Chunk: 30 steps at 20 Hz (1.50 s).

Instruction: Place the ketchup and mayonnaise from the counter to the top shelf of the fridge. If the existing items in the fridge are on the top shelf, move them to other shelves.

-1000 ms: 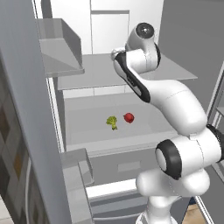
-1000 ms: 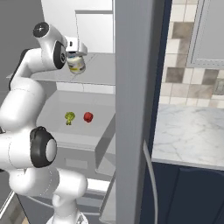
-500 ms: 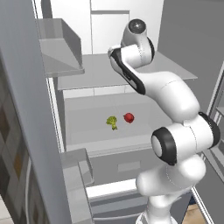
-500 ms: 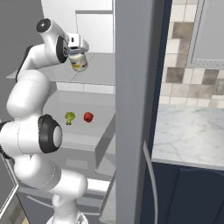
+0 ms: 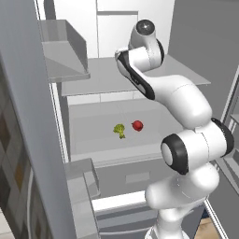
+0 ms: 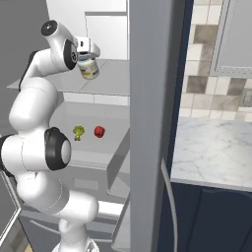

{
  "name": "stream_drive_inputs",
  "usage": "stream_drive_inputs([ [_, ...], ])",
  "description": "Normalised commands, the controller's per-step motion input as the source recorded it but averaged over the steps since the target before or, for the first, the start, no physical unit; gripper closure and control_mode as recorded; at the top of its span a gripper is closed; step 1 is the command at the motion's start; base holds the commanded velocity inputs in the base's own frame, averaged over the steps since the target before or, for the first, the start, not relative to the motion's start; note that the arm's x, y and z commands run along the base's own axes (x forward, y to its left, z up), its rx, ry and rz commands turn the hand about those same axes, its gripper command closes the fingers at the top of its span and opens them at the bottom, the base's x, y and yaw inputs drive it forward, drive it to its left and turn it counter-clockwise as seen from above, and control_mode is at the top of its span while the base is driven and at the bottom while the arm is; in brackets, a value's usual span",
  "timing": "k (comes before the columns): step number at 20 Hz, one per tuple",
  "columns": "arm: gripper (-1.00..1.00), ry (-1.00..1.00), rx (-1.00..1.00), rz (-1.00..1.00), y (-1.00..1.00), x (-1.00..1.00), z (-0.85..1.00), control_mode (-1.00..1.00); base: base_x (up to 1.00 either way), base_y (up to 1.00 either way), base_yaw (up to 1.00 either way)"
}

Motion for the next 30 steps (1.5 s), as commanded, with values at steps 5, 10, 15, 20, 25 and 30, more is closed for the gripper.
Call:
stream_drive_inputs([
  [5,-1.00,-0.09,0.00,0.00,-0.05,0.00,-0.05,-1.00,0.00,0.00,0.00],
  [10,-1.00,-0.05,0.00,0.00,-0.18,0.00,-0.32,-1.00,0.00,0.00,0.00],
  [15,-1.00,0.00,0.03,0.00,-0.21,-0.02,-0.26,-1.00,0.00,0.00,0.00],
  [20,-1.00,0.00,0.03,0.00,-0.11,-0.11,-0.12,-1.00,0.00,0.00,0.00],
  [25,-1.00,-0.07,0.00,0.00,-0.05,-0.24,-0.05,-1.00,0.00,0.00,0.00],
  [30,-1.00,-0.21,0.03,0.00,0.00,-0.30,0.00,-1.00,0.00,0.00,0.00],
])
